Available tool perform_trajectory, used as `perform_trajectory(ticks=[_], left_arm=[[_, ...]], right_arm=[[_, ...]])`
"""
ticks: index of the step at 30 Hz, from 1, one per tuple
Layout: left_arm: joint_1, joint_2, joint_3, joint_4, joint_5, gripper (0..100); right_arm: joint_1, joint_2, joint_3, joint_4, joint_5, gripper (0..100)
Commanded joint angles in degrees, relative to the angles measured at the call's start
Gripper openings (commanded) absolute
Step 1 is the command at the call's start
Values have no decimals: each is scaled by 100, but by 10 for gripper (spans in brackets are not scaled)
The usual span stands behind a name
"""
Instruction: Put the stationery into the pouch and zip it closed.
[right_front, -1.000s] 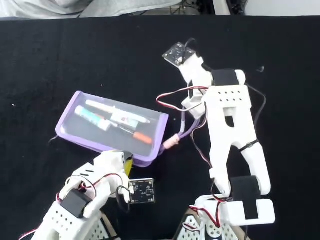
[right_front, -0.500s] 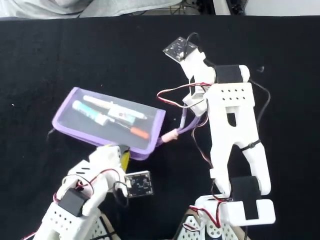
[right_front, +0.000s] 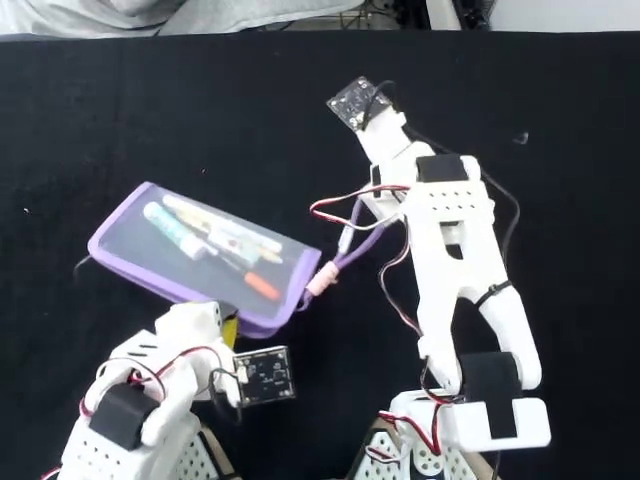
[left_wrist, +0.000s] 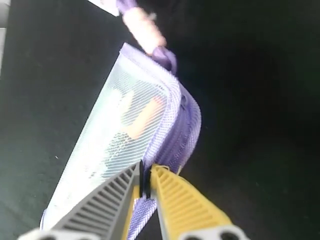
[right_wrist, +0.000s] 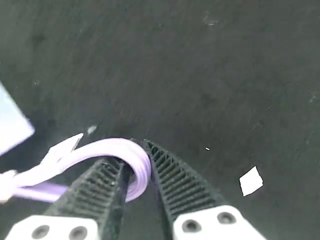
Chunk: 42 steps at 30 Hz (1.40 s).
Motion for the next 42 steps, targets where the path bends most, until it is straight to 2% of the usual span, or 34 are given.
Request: perform_trajectory(ticks=[1,9,18,25,34,42], left_arm=[[57,-70,-470,352,26,27],[48,-70,-963,844,44,27],[48,-70,-1684,1556,18,27],[40,-70,-1807,1556,0,27],[40,-70,-1886,1565,0,27],[-13,-62,-1824,1503,62,29]], right_arm=[[-35,-312,-57,-193,-97,15],[-35,-101,-13,-598,-88,15],[-18,1411,-470,-1345,-123,15],[308,2281,-1209,-1310,-123,15],[958,2536,-1429,-1310,-88,15],[809,2589,-1622,-1002,-105,15]])
